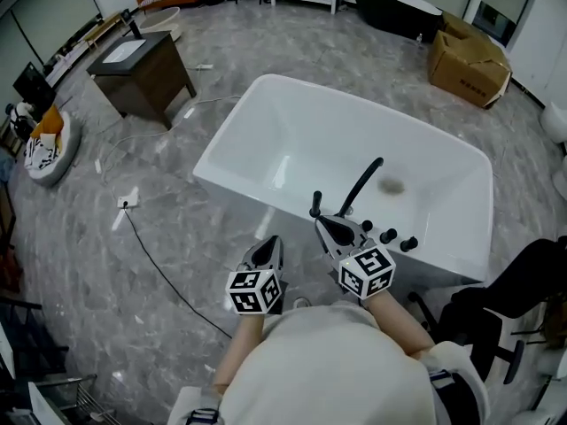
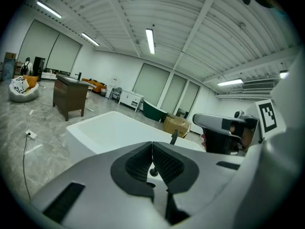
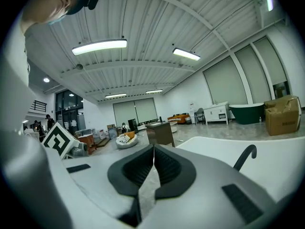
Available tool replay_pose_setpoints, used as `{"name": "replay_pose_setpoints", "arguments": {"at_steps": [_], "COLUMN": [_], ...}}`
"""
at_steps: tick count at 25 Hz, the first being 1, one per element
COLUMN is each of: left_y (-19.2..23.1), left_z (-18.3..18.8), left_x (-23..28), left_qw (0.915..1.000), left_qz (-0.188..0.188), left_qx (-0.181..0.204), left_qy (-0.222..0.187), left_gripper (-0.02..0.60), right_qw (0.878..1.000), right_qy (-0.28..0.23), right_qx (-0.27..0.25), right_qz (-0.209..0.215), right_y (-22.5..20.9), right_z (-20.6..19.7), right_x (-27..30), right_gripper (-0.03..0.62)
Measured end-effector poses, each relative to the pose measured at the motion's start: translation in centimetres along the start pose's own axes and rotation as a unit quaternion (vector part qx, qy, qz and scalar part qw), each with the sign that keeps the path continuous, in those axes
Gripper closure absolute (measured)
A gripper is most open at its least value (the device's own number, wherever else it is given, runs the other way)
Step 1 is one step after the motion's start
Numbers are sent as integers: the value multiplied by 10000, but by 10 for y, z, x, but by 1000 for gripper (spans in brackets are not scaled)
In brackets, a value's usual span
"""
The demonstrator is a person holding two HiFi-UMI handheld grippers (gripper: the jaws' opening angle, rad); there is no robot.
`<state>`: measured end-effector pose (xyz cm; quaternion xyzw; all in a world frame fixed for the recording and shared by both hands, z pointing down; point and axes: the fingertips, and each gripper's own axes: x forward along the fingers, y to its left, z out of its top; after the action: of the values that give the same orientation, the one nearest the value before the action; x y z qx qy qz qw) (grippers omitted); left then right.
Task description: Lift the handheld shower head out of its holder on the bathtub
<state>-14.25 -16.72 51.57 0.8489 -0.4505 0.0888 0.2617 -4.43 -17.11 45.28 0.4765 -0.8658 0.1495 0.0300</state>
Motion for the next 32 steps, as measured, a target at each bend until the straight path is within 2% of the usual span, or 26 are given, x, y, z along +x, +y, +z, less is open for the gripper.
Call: {"name": "replay_pose_setpoints", "arguments": {"at_steps": [6, 14, 23, 25, 27, 32], "left_y": [23, 24, 30, 31, 33, 36], "left_z": [-9, -29, -37, -38, -38, -44], "left_x": [10, 28, 60, 67, 73, 84], "left_qw": [9997, 9988, 9973, 9970, 9966, 9955], "left_qz": [103, 53, 81, 112, 134, 195], "left_qx": [-164, -296, -442, -457, -488, -540], "left_qy": [115, 377, 575, 615, 645, 751], "left_gripper": [561, 560, 561, 561, 561, 560], "right_qw": [9990, 9917, 9866, 9851, 9830, 9767], "right_qy": [205, 751, 1315, 1435, 1558, 1861], "right_qx": [16, -61, -163, -54, 20, 168], "right_qz": [-395, -1039, -957, -950, -970, -1051], "right_y": [-25, -78, -120, -126, -132, -146], "right_z": [-16, -68, -132, -149, -164, -200], "right_x": [16, 31, 74, 82, 89, 107], "right_gripper": [574, 572, 569, 541, 440, 407]}}
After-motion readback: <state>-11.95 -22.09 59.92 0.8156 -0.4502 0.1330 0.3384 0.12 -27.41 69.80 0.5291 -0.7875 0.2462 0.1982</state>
